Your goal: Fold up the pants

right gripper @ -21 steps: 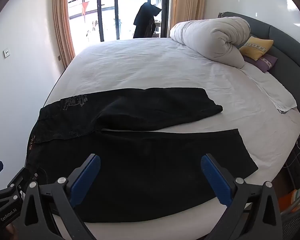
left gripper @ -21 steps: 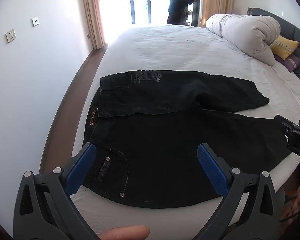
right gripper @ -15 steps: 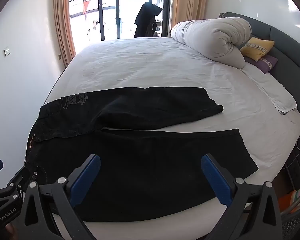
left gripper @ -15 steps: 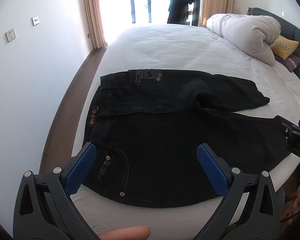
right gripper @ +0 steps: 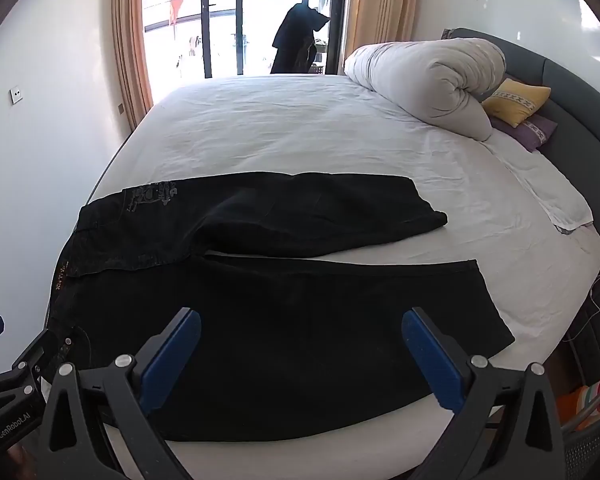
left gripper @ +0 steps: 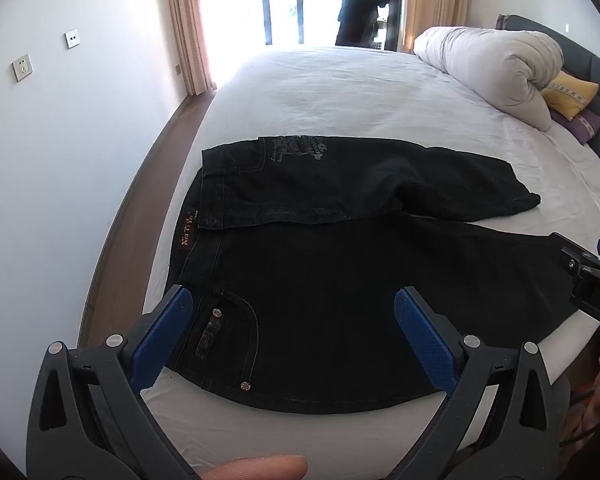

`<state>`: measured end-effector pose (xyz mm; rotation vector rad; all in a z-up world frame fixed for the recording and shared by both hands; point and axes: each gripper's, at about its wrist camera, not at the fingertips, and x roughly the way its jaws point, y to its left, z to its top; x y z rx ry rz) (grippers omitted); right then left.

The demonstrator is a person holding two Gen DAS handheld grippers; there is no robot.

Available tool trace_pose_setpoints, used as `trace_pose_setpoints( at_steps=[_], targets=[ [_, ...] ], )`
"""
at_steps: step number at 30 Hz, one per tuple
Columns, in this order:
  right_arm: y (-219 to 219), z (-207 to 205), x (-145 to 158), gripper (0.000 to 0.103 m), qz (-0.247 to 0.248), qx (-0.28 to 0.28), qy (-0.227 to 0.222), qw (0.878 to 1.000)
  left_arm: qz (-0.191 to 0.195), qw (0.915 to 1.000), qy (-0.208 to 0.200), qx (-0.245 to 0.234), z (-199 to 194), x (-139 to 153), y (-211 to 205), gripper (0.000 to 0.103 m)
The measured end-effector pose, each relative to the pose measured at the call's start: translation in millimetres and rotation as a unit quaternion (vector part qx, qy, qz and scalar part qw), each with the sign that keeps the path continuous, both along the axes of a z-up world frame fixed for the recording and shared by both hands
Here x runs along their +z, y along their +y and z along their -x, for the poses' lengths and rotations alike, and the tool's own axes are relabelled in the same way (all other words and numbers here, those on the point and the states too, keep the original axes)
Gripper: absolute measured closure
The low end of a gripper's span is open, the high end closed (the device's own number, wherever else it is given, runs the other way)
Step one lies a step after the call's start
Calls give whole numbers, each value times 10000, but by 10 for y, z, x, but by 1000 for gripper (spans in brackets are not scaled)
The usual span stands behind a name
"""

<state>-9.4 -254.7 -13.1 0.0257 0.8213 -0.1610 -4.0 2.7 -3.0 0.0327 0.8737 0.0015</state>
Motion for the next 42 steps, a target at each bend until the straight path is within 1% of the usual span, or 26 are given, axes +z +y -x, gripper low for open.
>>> trace_pose_setpoints(
  at_steps=[5,6,14,42],
  targets=[
    [27,6,-14,0,24,14,14,10000,3,10000,12,-1,5,0,6,0],
    [28,6,-15,0,26,13,17,10000,4,10000,11,2,-25,-53,5,0],
    [41,15,-32,0,33,13,21,10000,-2,10000,31,-5,-12,-108,-6,0],
    [47,8,-62,0,49,18,49,10000,-1,10000,58,-9,-22,-109,-22,0]
  ],
)
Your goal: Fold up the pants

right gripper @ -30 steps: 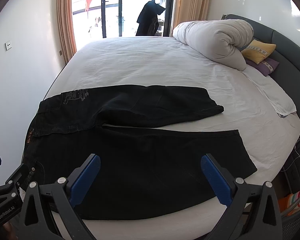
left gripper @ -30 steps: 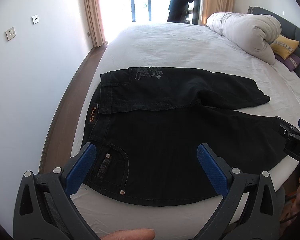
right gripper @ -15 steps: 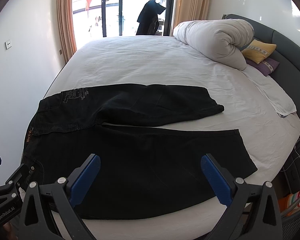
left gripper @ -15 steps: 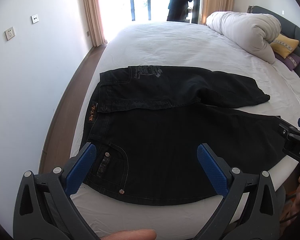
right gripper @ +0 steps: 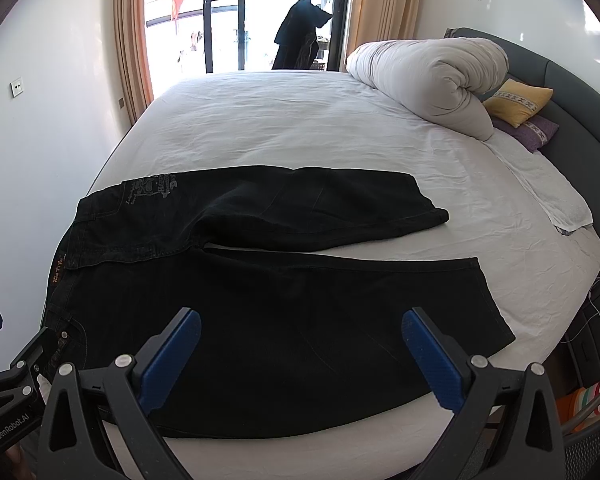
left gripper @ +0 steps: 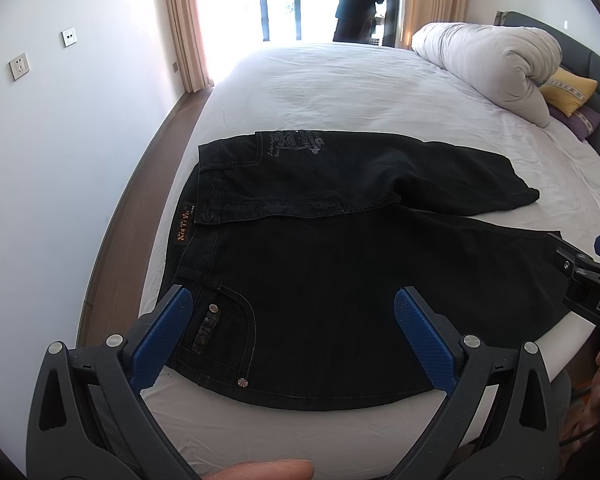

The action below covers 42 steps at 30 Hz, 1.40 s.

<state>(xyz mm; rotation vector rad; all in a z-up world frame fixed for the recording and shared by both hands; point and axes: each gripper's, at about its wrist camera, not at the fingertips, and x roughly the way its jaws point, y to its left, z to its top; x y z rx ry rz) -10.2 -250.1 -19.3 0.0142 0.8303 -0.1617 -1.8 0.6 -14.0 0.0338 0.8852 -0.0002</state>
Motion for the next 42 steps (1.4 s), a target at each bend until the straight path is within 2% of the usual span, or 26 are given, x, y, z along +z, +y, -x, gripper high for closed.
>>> trace_pose_setpoints(
  at_steps=[13,34,38,42],
  targets=[
    [3,-11,6,0,12,-2,8,10000,9,10000,16,-1,8,-4,-14,0],
    [-3,-205,-274,0,38,122,353,9993,60,9994,337,-28,-197,-264,-54,0],
    [6,-269,-311,0,50,182,419,9989,290,9985,467,-46,-301,-318,8,0],
    [11,-395,-341,0,66,477,407,9980,844,9935,688,-342,-554,-382,146,0]
  ],
)
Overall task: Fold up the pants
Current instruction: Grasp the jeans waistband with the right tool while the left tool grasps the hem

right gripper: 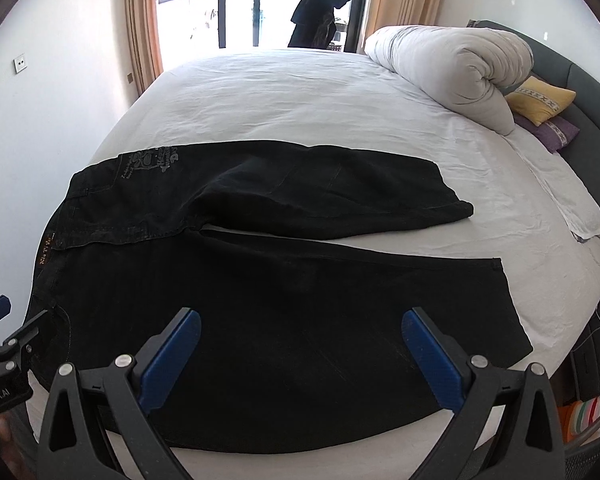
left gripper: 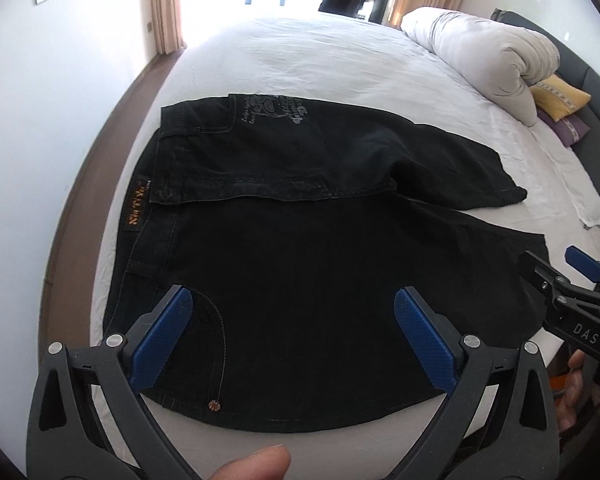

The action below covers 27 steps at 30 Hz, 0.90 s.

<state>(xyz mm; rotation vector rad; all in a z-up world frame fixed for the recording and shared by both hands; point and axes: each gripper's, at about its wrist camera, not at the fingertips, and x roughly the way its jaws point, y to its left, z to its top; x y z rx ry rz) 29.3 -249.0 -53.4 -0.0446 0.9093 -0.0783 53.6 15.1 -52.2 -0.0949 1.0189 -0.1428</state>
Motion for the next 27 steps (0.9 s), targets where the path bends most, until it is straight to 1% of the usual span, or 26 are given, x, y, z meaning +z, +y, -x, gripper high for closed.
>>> trace_pose_setpoints(
  at_steps=[3,4,6,8,10,11,12,15,16,17,19,20,22,25,27],
  targets=[
    [-46,-183,27,0,-186,489,-69,9986,298,9986,-91,-418,-298,-13,71,0],
    [-67,-268,49,0,-275,737,-85,9969,304,9982,-90,-516,-420,-10,103,0],
    [-101,-456,109,0,-378,1278,-184,9909,-145,9976,-108,-664,-668,0,128,0],
    [-110,-654,155,0,-235,1714,-290,9845,-585,9948,-205,-809,-991,38,166,0],
    [-119,-870,174,0,-83,2141,-345,9762,-795,9925,-432,-820,-1332,104,252,0],
    [-127,-981,171,0,-28,2339,-335,9717,-862,9908,-534,-901,-1532,130,289,0],
    [-138,-1113,159,0,34,2527,-293,9671,-935,9887,-553,-1036,-1752,133,310,0],
    [-156,-1447,100,0,121,3037,-198,9525,-1134,9822,-303,-1465,-2358,26,334,0],
    [-158,-1556,70,3,175,3200,-157,9471,-1196,9792,-163,-1629,-2583,-52,343,0],
    [-159,-1650,43,8,214,3353,-102,9418,-1243,9769,-61,-1740,-2728,-117,343,0],
    [-125,-1825,-27,13,310,3592,-14,9327,-1317,9680,265,-2118,-3011,-312,343,0],
    [-116,-1903,-57,15,298,3697,18,9287,-1416,9626,405,-2276,-3130,-421,339,0],
    [-93,-2061,-120,19,198,3891,67,9210,-1535,9545,604,-2485,-3278,-596,350,0],
    [-69,-2319,-237,22,140,4007,194,9159,-1499,9476,840,-2694,-3473,-791,398,3],
    [-22,-2465,-314,24,119,4073,292,9127,-1497,9453,996,-2723,-3601,-910,432,14]
  ],
)
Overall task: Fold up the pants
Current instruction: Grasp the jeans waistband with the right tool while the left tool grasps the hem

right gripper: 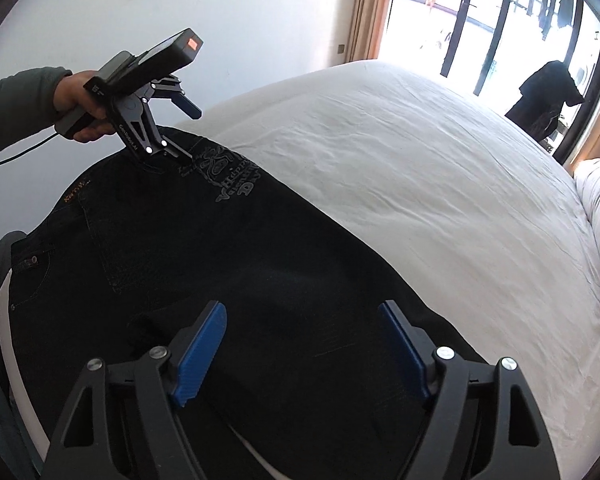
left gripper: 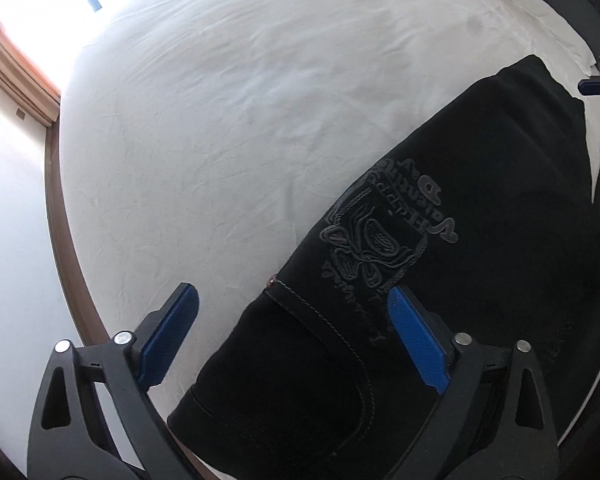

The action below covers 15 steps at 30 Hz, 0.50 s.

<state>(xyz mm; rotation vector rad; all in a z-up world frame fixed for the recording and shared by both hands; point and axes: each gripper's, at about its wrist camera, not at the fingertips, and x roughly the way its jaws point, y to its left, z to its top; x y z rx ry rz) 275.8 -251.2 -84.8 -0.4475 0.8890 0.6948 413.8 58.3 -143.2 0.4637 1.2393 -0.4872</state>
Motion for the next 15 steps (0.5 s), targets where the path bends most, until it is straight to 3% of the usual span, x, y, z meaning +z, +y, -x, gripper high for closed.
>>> trace_pose_setpoints(
  at_steps=[4,8,11,13,15],
  targets=[
    [74,-278,-126,27,-148,170,238,9995,182,9991,360,133,-150,-188,109,18],
    [161,-530,-237,27,-63,192,387,9990,59,9994,340,-29,-162,-256,76,18],
    [265,-714,-300,32,70,224,460,9987,-31,9995,284,-166,-103,-277,3,36],
    [341,-807,-357,37,166,277,545,9980,34,9993,274,-234,-46,-243,-29,55],
    [429,-857,-411,38,291,377,583,9972,27,9993,193,-316,23,-207,-88,82]
  ],
)
